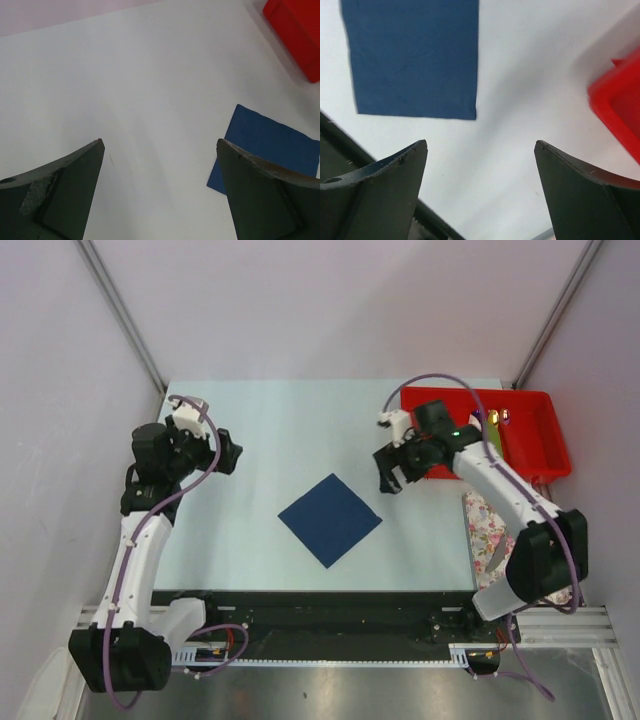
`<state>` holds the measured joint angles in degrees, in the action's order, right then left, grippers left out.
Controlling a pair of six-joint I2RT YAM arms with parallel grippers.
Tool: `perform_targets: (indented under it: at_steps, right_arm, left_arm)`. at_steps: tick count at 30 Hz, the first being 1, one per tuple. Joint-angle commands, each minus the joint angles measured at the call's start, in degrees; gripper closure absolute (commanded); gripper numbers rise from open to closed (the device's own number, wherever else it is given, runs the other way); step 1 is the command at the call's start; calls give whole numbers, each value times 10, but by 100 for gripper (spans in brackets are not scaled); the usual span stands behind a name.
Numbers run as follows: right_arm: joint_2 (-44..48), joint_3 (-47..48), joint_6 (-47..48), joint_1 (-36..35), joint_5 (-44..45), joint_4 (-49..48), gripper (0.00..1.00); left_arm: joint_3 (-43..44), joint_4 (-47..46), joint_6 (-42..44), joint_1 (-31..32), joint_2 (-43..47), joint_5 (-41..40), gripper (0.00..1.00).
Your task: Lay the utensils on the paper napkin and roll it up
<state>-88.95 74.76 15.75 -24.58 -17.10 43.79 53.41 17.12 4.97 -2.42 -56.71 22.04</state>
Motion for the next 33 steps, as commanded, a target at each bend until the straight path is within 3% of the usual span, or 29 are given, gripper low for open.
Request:
perform_targets:
  at_steps: [1, 4, 8, 12, 15, 19, 25, 33]
  right_arm:
    - [88, 16, 8, 124, -116, 73, 6]
    - [171, -6, 17, 236, -141, 79, 2]
    - [267, -64, 20, 319, -46, 87, 1]
    - [255, -116, -9, 416, 61, 112, 5]
    - [187, -105, -33, 507, 113, 119, 14]
    - [92, -107, -87, 534, 188, 115, 24]
    - [59, -157, -150, 517, 254, 45, 40]
    - [-18, -154, -176, 514, 237, 22, 45]
  left_arm:
    - [40, -49, 12, 1, -37, 91, 0]
    - [54, -64, -36, 1, -69, 93, 0]
    - [43, -99, -88, 1, -83, 71, 0]
    - [30, -111, -103, 3, -79, 59, 0]
    - [23, -108, -100, 4, -70, 47, 0]
    - [16, -97, -99, 3, -64, 37, 0]
    - [39, -62, -96, 4, -83, 32, 0]
    - [86, -39, -90, 4, -122, 32, 0]
